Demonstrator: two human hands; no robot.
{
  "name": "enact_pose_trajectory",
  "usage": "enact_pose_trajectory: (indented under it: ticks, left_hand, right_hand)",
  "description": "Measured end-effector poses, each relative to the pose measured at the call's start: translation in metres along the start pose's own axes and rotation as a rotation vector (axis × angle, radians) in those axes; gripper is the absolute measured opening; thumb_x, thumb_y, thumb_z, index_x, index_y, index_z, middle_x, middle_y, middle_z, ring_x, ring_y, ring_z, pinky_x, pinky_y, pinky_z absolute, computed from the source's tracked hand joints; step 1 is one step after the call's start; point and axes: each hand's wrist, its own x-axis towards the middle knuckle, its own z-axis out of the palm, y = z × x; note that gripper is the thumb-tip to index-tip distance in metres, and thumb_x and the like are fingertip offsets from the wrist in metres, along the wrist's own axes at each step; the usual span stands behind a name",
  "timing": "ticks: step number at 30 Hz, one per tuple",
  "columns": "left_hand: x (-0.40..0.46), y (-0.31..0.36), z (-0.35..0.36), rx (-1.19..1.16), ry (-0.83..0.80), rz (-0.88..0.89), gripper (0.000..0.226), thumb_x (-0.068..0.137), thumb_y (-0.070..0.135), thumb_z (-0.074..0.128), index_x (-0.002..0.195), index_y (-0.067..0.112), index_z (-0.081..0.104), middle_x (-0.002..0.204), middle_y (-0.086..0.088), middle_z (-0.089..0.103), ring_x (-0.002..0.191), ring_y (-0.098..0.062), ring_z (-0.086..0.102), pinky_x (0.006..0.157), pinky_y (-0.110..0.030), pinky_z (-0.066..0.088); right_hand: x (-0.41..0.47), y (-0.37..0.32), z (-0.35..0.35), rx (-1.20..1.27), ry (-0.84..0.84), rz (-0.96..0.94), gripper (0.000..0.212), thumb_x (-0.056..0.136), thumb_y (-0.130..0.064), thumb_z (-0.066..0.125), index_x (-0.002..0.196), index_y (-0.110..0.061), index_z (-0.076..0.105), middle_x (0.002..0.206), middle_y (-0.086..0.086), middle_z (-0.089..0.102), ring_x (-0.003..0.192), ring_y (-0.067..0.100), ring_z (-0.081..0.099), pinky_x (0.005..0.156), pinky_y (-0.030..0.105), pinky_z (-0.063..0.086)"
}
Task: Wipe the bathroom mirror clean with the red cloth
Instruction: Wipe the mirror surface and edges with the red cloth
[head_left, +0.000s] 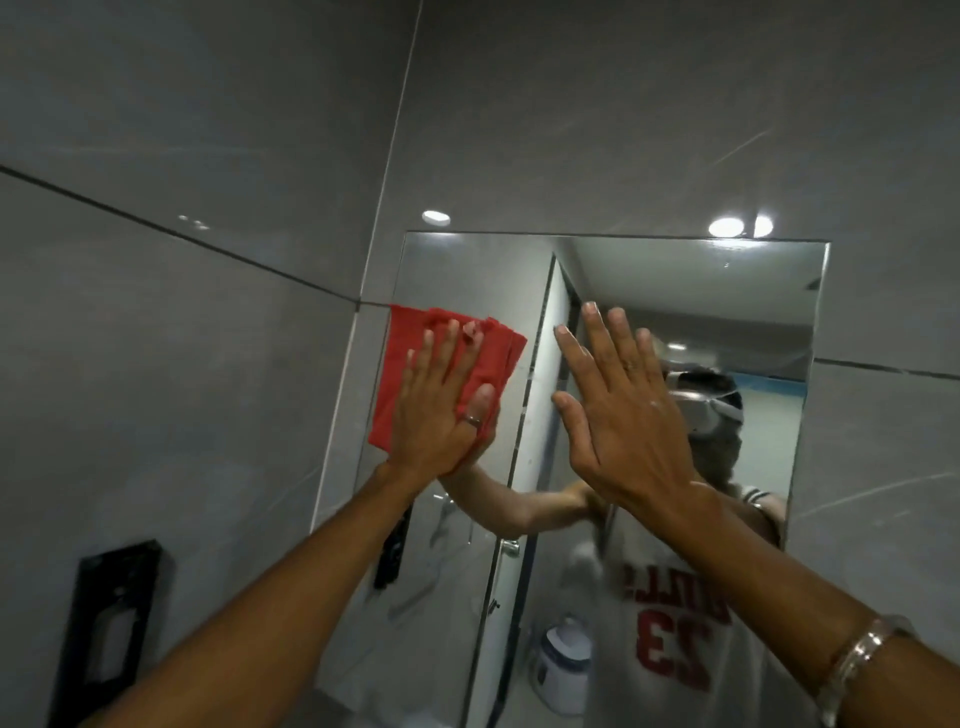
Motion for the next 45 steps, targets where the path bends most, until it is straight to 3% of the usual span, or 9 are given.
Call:
enact_pose_trajectory:
  ticks: [4,12,15,19,25,29,35,39,45]
  left_hand:
    - [-0.011,0.008,0.0,-0.128,0.174,-0.577,0.069,0.104,0.056,0.018,0.165,0.023,0.014,0.173,-0.004,0.014,0.16,-0.025,0.005,0.13,-0.052,0.013]
    - [-0.108,-0.012,0.014,-0.047,-0.014,-0.122,0.067,0.106,0.057,0.02,0.163,0.023,0.02,0.173,-0.009,0.015,0.16,-0.032,0.008,0.129,-0.055,0.011]
    - [-0.155,-0.032,0.013,-0.094,-0.004,-0.273,0.068,0.105,0.057,0.023,0.162,0.019,0.025,0.17,-0.012,0.023,0.155,-0.035,0.026,0.123,-0.049,0.023]
    - [-0.237,-0.033,0.021,-0.145,-0.019,-0.513,0.069,0.103,0.044,0.033,0.159,0.004,0.03,0.165,-0.022,0.03,0.156,-0.043,0.02,0.127,-0.059,0.018]
    - [-0.304,-0.016,0.031,-0.23,-0.001,-0.957,0.087,0.095,0.06,0.019,0.161,0.004,0.019,0.171,-0.017,0.016,0.16,-0.034,0.009,0.13,-0.053,0.009]
    - [-0.315,0.028,0.041,-0.197,-0.025,-0.862,0.085,0.099,0.059,0.017,0.16,0.0,0.018,0.17,-0.022,0.015,0.159,-0.038,0.009,0.13,-0.053,0.006]
    - [-0.342,0.137,0.068,-0.053,-0.031,-0.525,0.061,0.104,0.038,0.037,0.151,-0.002,0.042,0.151,-0.033,0.046,0.141,-0.056,0.04,0.115,-0.069,0.034]
    - [-0.354,0.227,0.08,-0.076,-0.091,-0.25,0.065,0.105,0.048,0.033,0.164,0.025,0.019,0.164,-0.02,0.031,0.151,-0.046,0.03,0.124,-0.058,0.024]
    - [-0.358,0.266,0.078,-0.203,-0.152,-0.148,0.068,0.103,0.058,0.033,0.164,0.037,0.01,0.173,-0.001,0.01,0.148,-0.032,0.033,0.107,-0.05,0.039]
  right_hand:
    - [-0.01,-0.009,-0.002,0.03,-0.028,0.054,0.069,0.104,-0.052,0.02,0.164,-0.018,0.018,0.173,0.012,0.006,0.161,0.029,0.001,0.13,0.05,0.002]
    - [-0.071,-0.033,0.012,0.009,-0.175,-0.06,0.069,0.105,-0.053,0.013,0.164,-0.017,0.015,0.173,0.015,0.004,0.161,0.032,0.0,0.129,0.057,0.011]
    - [-0.101,-0.05,0.013,0.059,-0.189,-0.06,0.069,0.105,-0.053,0.012,0.163,-0.016,0.018,0.172,0.016,0.006,0.16,0.033,0.004,0.129,0.055,0.008]
    - [-0.146,-0.069,0.01,0.104,-0.245,-0.034,0.066,0.105,-0.048,0.025,0.163,-0.016,0.02,0.172,0.016,0.008,0.161,0.032,0.003,0.13,0.052,0.003]
    - [-0.197,-0.068,0.003,0.141,-0.244,-0.035,0.064,0.106,-0.047,0.027,0.162,-0.015,0.026,0.173,0.013,0.01,0.161,0.027,0.002,0.131,0.045,-0.003]
    - [-0.226,-0.049,-0.009,0.128,-0.255,0.0,0.064,0.106,-0.046,0.028,0.163,-0.016,0.022,0.173,0.012,0.01,0.161,0.029,0.004,0.131,0.046,-0.002]
    - [-0.259,-0.013,-0.035,0.114,-0.287,0.053,0.062,0.105,-0.038,0.037,0.16,-0.01,0.032,0.171,0.017,0.013,0.16,0.033,0.004,0.13,0.051,0.004]
    - [-0.278,0.014,-0.056,0.101,-0.302,0.139,0.064,0.104,-0.038,0.035,0.16,-0.011,0.028,0.17,0.012,0.007,0.159,0.029,0.002,0.13,0.048,0.002]
    - [-0.29,0.046,-0.073,0.072,-0.265,0.158,0.064,0.103,-0.039,0.032,0.159,-0.009,0.031,0.169,0.017,0.016,0.158,0.028,0.006,0.13,0.042,-0.003]
